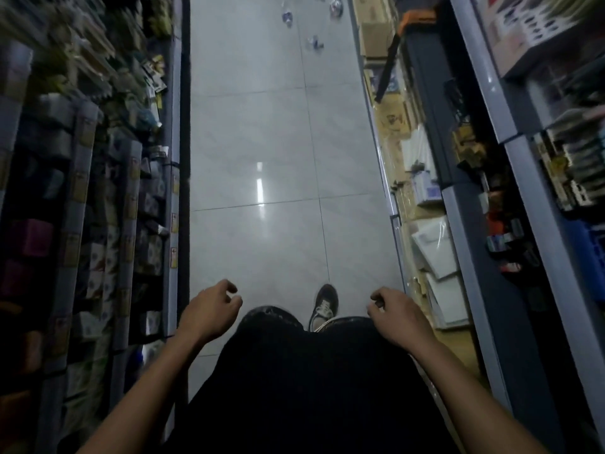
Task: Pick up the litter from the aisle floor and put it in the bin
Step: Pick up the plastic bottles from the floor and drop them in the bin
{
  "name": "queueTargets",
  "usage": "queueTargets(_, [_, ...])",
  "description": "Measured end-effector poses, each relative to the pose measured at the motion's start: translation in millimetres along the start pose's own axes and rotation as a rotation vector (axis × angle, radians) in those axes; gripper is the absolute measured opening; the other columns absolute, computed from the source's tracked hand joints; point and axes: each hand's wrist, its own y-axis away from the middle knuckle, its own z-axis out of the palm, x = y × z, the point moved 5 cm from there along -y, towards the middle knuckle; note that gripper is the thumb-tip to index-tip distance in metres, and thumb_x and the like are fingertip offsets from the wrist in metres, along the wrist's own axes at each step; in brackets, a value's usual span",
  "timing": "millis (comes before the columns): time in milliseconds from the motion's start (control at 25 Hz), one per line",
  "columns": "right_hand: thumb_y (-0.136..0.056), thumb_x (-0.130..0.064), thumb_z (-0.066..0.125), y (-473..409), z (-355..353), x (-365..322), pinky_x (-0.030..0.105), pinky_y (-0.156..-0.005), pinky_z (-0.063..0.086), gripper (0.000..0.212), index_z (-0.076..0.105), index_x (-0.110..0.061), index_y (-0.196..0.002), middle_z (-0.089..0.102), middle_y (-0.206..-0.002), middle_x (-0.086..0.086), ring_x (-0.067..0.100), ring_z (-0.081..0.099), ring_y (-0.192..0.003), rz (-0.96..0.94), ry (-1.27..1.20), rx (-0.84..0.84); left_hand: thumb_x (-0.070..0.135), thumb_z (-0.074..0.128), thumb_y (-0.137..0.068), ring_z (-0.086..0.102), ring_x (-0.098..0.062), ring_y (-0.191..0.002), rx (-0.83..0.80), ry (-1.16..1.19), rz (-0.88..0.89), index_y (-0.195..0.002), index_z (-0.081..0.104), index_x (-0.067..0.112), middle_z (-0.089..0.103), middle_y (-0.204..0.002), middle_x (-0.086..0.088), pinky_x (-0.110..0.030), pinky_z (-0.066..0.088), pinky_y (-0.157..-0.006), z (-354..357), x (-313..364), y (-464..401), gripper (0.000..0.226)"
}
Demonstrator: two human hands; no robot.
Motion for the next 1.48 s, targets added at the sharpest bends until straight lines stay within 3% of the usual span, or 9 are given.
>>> queueTargets(360, [-0.099,-0.042,0.052,-212,-137,-143,0.039,-0.089,0.054,0.038,0.066,-0.018,-0.126,0.068,-0.117,0.000,0.019,0.062,-0.107,-0.231,0.126,-0.017,0.044,0.050,-0.095,0.064,-0.017,-0.089,0.000,0.180,-0.204,-0.121,0.061,0.027,0.071,-0.097,0.008,-0.036,0.053,-0.081,-64,20,-106,0.033])
queueTargets(600, [-0.099,-0.042,0.051,-336,-217,-232,0.035,-0.085,0.051,0.038,0.066,-0.019,-0.126,0.068,-0.117,-0.001,0.019,0.062,-0.108,-0.212,0.176,0.020,0.042,0.051,-0.095,0.064,-0.018,-0.092,0.002,0.210,-0.189,-0.122,0.062,0.027,0.071,-0.104,0.006,-0.035,0.053,-0.081,-159,46,-249,0.032])
queueTargets(840, [-0.097,-0.043,0.052,-413,-290,-269,0.040,-0.086,0.055,0.036,0.066,-0.021,-0.121,0.067,-0.112,-0.004,0.018,0.062,-0.104,-0.089,0.107,0.060,0.041,0.050,-0.095,0.058,-0.015,-0.087,0.007,0.090,-0.032,-0.122,0.062,0.026,0.072,-0.110,0.005,-0.032,0.046,-0.073,-292,121,-400,0.033])
queueTargets(1120, [-0.098,-0.040,0.056,-521,-358,-283,0.038,-0.089,0.053,0.033,0.067,-0.020,-0.122,0.067,-0.114,-0.003,0.017,0.061,-0.104,0.020,0.003,0.077,0.042,0.046,-0.096,0.061,-0.016,-0.086,0.024,-0.010,0.098,-0.124,0.060,0.027,0.070,-0.104,0.008,-0.032,0.043,-0.068,-414,225,-560,0.035])
queueTargets(1480, [-0.099,-0.041,0.053,-740,-511,-369,0.041,-0.088,0.055,0.036,0.066,-0.019,-0.125,0.067,-0.118,-0.002,0.017,0.061,-0.107,-0.132,0.035,0.063,0.044,0.048,-0.093,0.064,-0.019,-0.089,0.023,0.047,-0.043,-0.119,0.062,0.028,0.073,-0.106,0.006,-0.035,0.050,-0.076,-507,303,-711,0.034])
